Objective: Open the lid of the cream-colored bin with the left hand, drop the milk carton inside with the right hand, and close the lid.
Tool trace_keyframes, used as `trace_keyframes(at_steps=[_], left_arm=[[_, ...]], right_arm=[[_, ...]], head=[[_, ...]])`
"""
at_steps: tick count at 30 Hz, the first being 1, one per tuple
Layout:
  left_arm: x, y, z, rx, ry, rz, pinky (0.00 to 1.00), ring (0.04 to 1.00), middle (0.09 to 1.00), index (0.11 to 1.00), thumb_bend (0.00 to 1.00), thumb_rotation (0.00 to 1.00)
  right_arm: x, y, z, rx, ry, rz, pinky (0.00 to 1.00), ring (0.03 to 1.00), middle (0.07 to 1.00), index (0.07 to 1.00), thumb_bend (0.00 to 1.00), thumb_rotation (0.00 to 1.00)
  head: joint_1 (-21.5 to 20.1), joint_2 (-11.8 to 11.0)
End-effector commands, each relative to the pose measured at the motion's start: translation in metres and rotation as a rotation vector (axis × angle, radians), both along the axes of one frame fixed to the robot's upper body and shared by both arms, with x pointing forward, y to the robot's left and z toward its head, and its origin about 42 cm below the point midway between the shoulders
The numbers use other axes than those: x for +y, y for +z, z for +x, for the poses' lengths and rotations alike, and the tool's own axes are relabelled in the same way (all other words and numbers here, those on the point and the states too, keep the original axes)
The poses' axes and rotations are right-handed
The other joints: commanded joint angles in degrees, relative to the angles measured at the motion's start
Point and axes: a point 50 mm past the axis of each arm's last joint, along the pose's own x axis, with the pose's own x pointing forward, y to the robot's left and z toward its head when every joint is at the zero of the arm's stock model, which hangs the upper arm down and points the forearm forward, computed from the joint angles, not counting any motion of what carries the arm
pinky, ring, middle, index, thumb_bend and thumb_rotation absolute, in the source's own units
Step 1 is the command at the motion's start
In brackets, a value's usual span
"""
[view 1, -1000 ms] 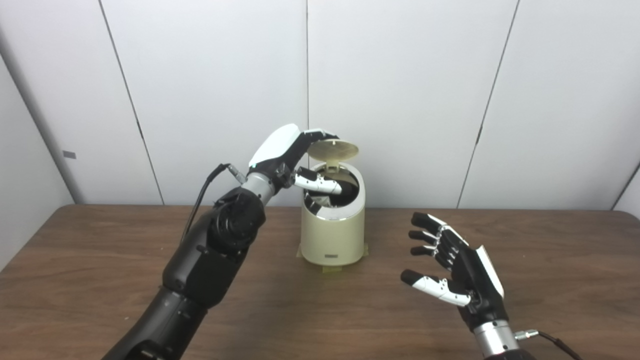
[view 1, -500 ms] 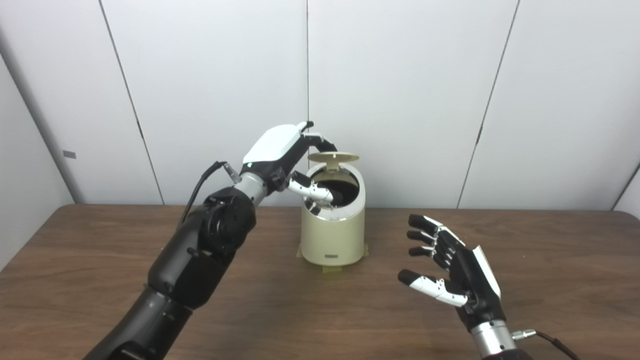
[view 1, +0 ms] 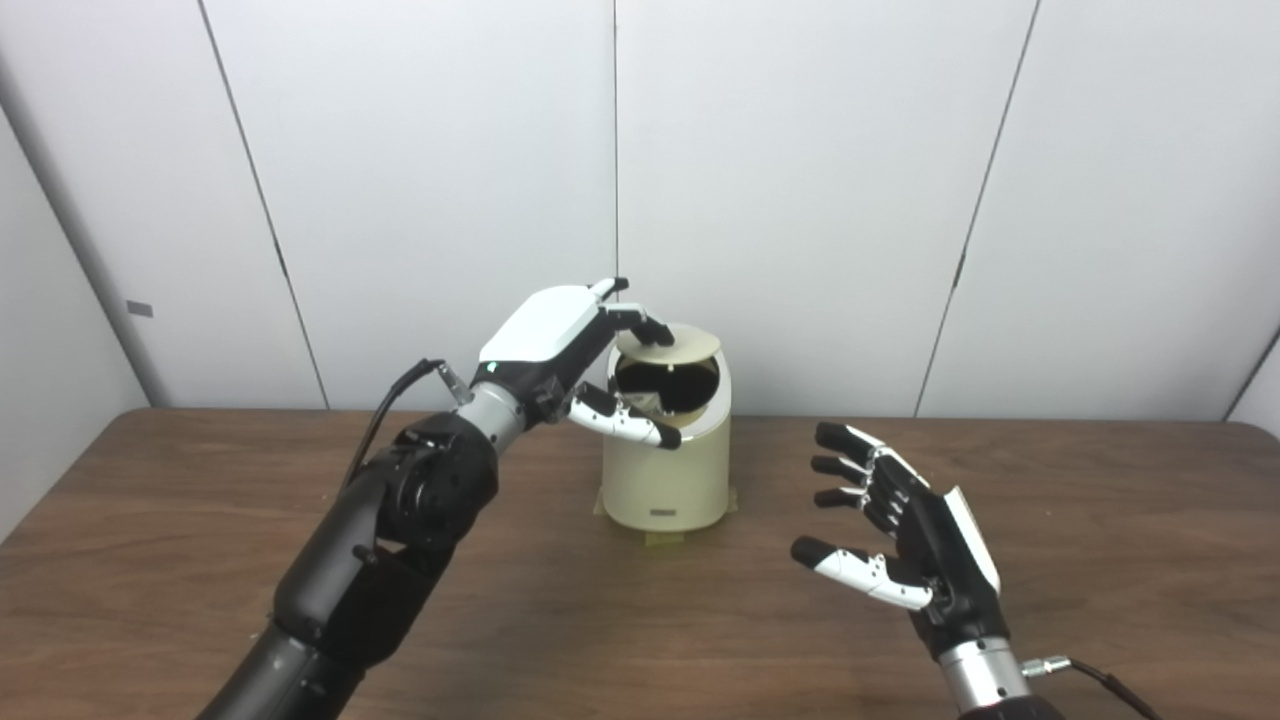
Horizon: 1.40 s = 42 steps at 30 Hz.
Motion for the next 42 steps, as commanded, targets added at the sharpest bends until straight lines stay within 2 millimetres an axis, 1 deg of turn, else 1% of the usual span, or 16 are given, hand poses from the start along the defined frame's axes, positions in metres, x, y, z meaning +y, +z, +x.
trace_keyframes(at_steps=[1,4,6,11,14,17,19,23,27,29,31,34,39,42], left_arm=[[0.001,0.021,-0.001,-0.083,-0.028,0.011,1.00,0.988,0.742,0.718,0.97,0.36],[0.002,0.012,-0.003,-0.081,-0.027,0.039,1.00,0.972,0.734,0.716,0.97,0.35],[0.002,0.007,-0.005,-0.091,-0.023,0.067,1.00,0.966,0.732,0.717,0.98,0.35],[0.000,-0.005,-0.009,-0.114,-0.017,0.148,1.00,0.954,0.726,0.721,0.99,0.35],[-0.002,-0.012,-0.012,-0.110,-0.014,0.168,1.00,0.954,0.729,0.727,0.99,0.34],[-0.004,-0.018,-0.014,-0.113,-0.024,0.189,1.00,0.963,0.754,0.752,0.97,0.34],[-0.004,-0.020,-0.016,-0.123,-0.033,0.214,1.00,0.978,0.782,0.781,0.96,0.35],[-0.008,-0.026,-0.018,-0.138,-0.038,0.322,1.00,0.998,0.826,0.821,0.96,0.36],[-0.013,-0.028,-0.021,-0.209,-0.040,0.533,1.00,1.000,0.849,0.838,0.97,0.40],[-0.016,-0.029,-0.024,-0.241,-0.051,0.615,1.00,1.000,0.841,0.826,0.98,0.39],[-0.020,-0.030,-0.028,-0.263,-0.070,0.688,1.00,1.000,0.817,0.793,1.00,0.36],[-0.025,-0.034,-0.034,-0.260,-0.094,0.734,1.00,1.000,0.774,0.746,1.00,0.34],[-0.030,-0.036,-0.042,-0.199,-0.119,0.741,1.00,0.989,0.764,0.726,1.00,0.32],[-0.026,-0.033,-0.045,-0.200,-0.119,0.655,1.00,0.975,0.755,0.730,1.00,0.31]], right_arm=[[0.003,0.022,0.007,-0.076,0.006,0.019,0.65,0.792,0.843,0.814,0.84,0.43],[0.003,0.024,0.006,-0.074,-0.002,0.025,0.65,0.791,0.841,0.809,0.83,0.41],[0.004,0.025,0.006,-0.074,-0.003,0.022,0.65,0.793,0.841,0.810,0.82,0.40],[0.005,0.027,0.005,-0.074,-0.001,0.025,0.64,0.793,0.844,0.811,0.81,0.38],[0.007,0.028,0.005,-0.077,0.001,0.032,0.63,0.793,0.843,0.809,0.81,0.37],[0.008,0.028,0.004,-0.080,-0.001,0.029,0.63,0.785,0.832,0.803,0.81,0.38],[0.009,0.029,0.004,-0.078,-0.004,0.031,0.63,0.779,0.825,0.799,0.82,0.38],[0.009,0.030,0.003,-0.081,-0.006,0.035,0.63,0.775,0.823,0.799,0.83,0.38],[0.009,0.032,0.003,-0.083,-0.007,0.034,0.63,0.773,0.823,0.798,0.82,0.37],[0.009,0.032,0.003,-0.083,-0.008,0.034,0.63,0.775,0.825,0.798,0.82,0.37],[0.008,0.032,0.003,-0.083,-0.008,0.035,0.64,0.777,0.829,0.800,0.82,0.37],[0.008,0.032,0.003,-0.085,-0.008,0.035,0.64,0.776,0.831,0.802,0.82,0.38],[0.008,0.034,0.001,-0.077,-0.015,0.039,0.64,0.776,0.831,0.803,0.82,0.38],[0.008,0.034,0.000,-0.075,-0.017,0.039,0.64,0.774,0.830,0.805,0.82,0.37]], head=[[-0.1,0.1],[-0.3,0.2],[-0.4,0.4],[-0.5,0.7],[-0.7,0.9],[-0.8,1.1],[-0.9,1.2],[-1.1,1.5],[-1.1,1.7],[-1.1,2.0],[-1.0,2.1],[-1.0,2.2],[-1.2,2.5],[-1.3,2.5]])
